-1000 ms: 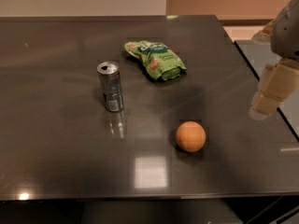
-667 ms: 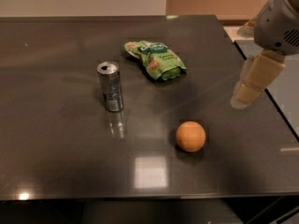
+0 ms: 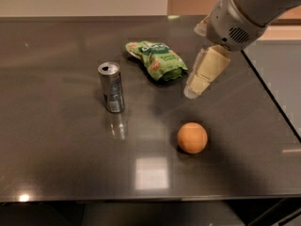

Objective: Knock redbull can over

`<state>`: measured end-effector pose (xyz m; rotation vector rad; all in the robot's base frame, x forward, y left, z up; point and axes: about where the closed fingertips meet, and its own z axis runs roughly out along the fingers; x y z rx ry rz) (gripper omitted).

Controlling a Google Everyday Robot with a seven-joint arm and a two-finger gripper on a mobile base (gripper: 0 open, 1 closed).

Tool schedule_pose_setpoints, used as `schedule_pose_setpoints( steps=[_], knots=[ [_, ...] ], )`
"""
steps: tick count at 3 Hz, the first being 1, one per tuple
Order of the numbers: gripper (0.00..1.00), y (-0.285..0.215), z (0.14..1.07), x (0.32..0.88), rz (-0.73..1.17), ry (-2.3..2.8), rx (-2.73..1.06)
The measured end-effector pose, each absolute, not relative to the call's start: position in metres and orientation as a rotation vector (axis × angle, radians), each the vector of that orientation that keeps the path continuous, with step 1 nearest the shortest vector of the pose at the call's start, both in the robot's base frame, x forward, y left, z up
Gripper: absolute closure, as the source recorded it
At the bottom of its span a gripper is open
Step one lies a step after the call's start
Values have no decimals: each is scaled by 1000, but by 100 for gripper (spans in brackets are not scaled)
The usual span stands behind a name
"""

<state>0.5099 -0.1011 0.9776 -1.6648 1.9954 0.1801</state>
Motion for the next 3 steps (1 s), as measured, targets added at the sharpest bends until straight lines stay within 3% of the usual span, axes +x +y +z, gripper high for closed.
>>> schedule_pose_setpoints(
  steps=[3],
  knots=[
    [0, 30, 937, 523, 460, 1865, -1728]
  ],
)
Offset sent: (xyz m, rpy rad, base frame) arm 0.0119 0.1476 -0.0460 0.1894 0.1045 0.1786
